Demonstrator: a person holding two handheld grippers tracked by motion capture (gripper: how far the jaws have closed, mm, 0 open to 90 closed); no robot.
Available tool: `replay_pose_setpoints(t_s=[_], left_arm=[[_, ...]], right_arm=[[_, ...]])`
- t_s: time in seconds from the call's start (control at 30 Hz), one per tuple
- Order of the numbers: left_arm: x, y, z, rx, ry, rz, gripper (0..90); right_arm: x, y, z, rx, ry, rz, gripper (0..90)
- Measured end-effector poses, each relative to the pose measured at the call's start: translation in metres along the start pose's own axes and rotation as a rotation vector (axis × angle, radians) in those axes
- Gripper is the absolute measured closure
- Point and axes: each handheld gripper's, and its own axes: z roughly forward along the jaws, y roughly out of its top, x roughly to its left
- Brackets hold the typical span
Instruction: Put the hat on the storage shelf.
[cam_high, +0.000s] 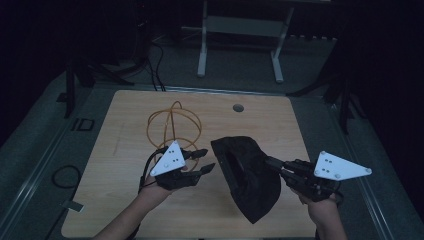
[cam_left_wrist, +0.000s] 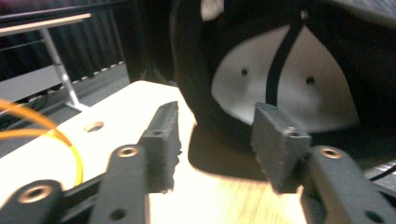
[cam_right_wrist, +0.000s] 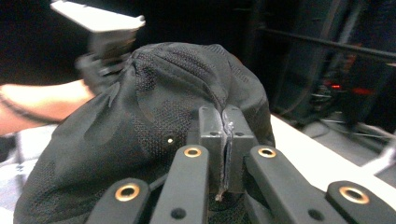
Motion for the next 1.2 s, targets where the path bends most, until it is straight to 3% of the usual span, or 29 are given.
replay_pose_setpoints(t_s=[0.1,0.13,0.2,0.47,0.53,0.63,0.77,0.9,1.07,1.2], left_arm=[[0.0,-0.007,-0.006,0.003,0.019,-0.004,43.4],[0.002,-0.016,-0.014,0.01,0.04,-0.024,43.4],[0.003,-0.024,-0.021,0.021,0.062,-0.041,33.4],[0.008,-0.058,-0.049,0.053,0.191,-0.098,2.4],[0.01,-0.07,-0.056,0.045,0.213,-0.139,2.1],[0.011,-0.087,-0.066,0.06,0.26,-0.158,2.0],[0.01,-0.109,-0.078,0.081,0.33,-0.149,2.1],[0.01,-0.129,-0.087,0.08,0.353,-0.197,2.1],[0.01,-0.143,-0.095,0.071,0.372,-0.23,2.1],[0.012,-0.149,-0.1,0.085,0.423,-0.243,2.4]], right_arm=[[-0.004,0.003,0.001,-0.006,-0.026,-0.001,88.7],[-0.005,0.004,0.001,-0.007,-0.045,-0.002,88.7],[-0.012,0.011,0.007,-0.014,-0.087,0.001,88.7],[-0.024,0.027,0.028,-0.022,-0.106,0.024,88.7],[-0.025,0.032,0.035,-0.027,-0.108,0.025,88.7],[-0.026,0.042,0.046,-0.034,-0.106,0.02,88.7],[-0.027,0.057,0.064,-0.036,-0.11,0.002,88.7],[-0.026,0.071,0.086,-0.018,-0.119,-0.021,88.7],[-0.024,0.081,0.114,0.002,-0.113,-0.03,88.6],[-0.022,0.083,0.137,0.021,-0.091,-0.02,88.6]])
